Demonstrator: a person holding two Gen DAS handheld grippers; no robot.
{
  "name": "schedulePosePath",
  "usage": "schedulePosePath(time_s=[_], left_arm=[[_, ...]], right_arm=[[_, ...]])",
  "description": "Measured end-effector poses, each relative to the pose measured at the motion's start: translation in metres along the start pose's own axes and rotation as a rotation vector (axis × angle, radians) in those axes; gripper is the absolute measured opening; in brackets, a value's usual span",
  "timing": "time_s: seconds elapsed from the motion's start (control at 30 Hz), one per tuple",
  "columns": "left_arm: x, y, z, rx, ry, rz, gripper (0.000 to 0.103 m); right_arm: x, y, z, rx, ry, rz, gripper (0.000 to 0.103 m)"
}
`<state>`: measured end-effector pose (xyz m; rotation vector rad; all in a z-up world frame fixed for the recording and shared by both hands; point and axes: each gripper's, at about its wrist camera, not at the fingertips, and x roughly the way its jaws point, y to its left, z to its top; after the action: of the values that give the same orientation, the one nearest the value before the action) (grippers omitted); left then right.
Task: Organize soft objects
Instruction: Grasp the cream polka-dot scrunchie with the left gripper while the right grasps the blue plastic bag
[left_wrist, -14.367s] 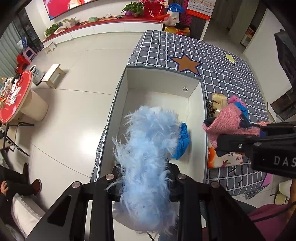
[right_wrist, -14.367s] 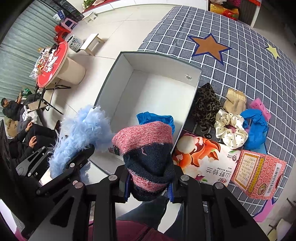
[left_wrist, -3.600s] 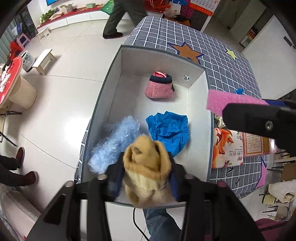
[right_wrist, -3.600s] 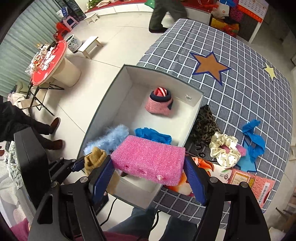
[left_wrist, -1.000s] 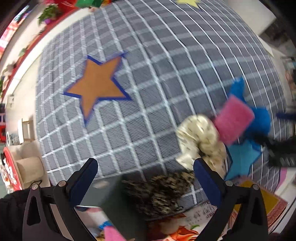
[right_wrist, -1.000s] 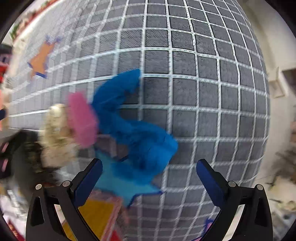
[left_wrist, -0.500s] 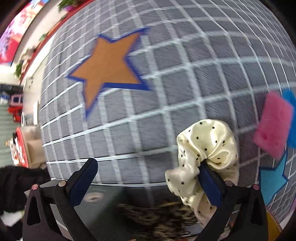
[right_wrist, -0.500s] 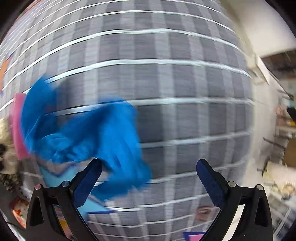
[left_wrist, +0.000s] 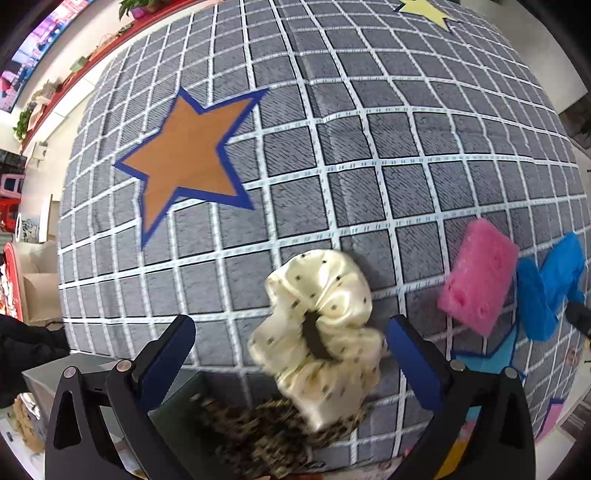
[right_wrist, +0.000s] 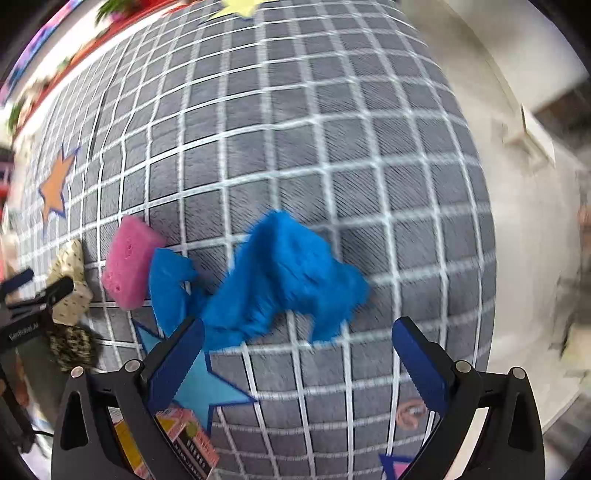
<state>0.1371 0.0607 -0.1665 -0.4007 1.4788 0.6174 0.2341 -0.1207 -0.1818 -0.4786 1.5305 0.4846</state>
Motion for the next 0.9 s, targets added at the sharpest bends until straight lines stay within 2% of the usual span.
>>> schedulePosePath(time_s=[0.13,0.2,0.33,0.4,0.47,0.53,0.6,0.67,0.77,0.8,0.83,0.87,0.9], left_arm=[[0.023,-0.007,0.002,-0.035,0.046,-0.017,0.103],[0.025,-0.007,0.002,-0.067,0.041,-0.057,0.103],[0.038,0.002,0.011,-0.103,0.054,-0.139,0.103],[0.037,-0.003,0.011,-0.105,0.053,-0.137,0.103],[0.046,0.009,0.013,-0.105,0.048,-0.139,0.103],[0.051,0.014,0.012,-0.106,0.036,-0.14,0.103],[0.048,0.014,0.007,-0.108,0.03,-0.141,0.103],[0.051,0.019,0.006,-0.103,0.044,-0.142,0.103],[0.049,0.017,0.012,-0.104,0.086,-0.133,0.103],[0.048,0.016,0.012,-0.104,0.087,-0.127,0.1],[0.045,0.014,0.012,-0.093,0.078,-0.129,0.093],[0.037,0.01,0.012,-0.072,0.063,-0.131,0.089],[0.034,0.007,0.012,-0.056,0.052,-0.13,0.078]], right_arm=[[0.027,0.042,0.011,-0.063,0.043,-0.051,0.102],[0.038,0.054,0.012,-0.075,0.063,-0.06,0.102],[0.049,0.061,0.007,-0.05,0.08,-0.015,0.103],[0.048,0.062,0.01,-0.057,0.089,-0.014,0.103],[0.05,0.054,0.016,-0.055,0.097,-0.014,0.103],[0.058,0.036,0.031,-0.055,0.095,-0.012,0.103],[0.057,0.047,0.031,-0.051,0.085,-0.013,0.103],[0.065,0.017,0.038,-0.047,0.077,-0.013,0.103],[0.064,0.024,0.035,-0.054,0.092,-0.013,0.103],[0.063,0.025,0.035,-0.046,0.105,-0.011,0.103],[0.062,0.025,0.032,-0.035,0.113,-0.007,0.098],[0.058,0.024,0.03,-0.028,0.108,-0.007,0.089],[0.055,0.022,0.028,-0.027,0.096,-0.017,0.084]])
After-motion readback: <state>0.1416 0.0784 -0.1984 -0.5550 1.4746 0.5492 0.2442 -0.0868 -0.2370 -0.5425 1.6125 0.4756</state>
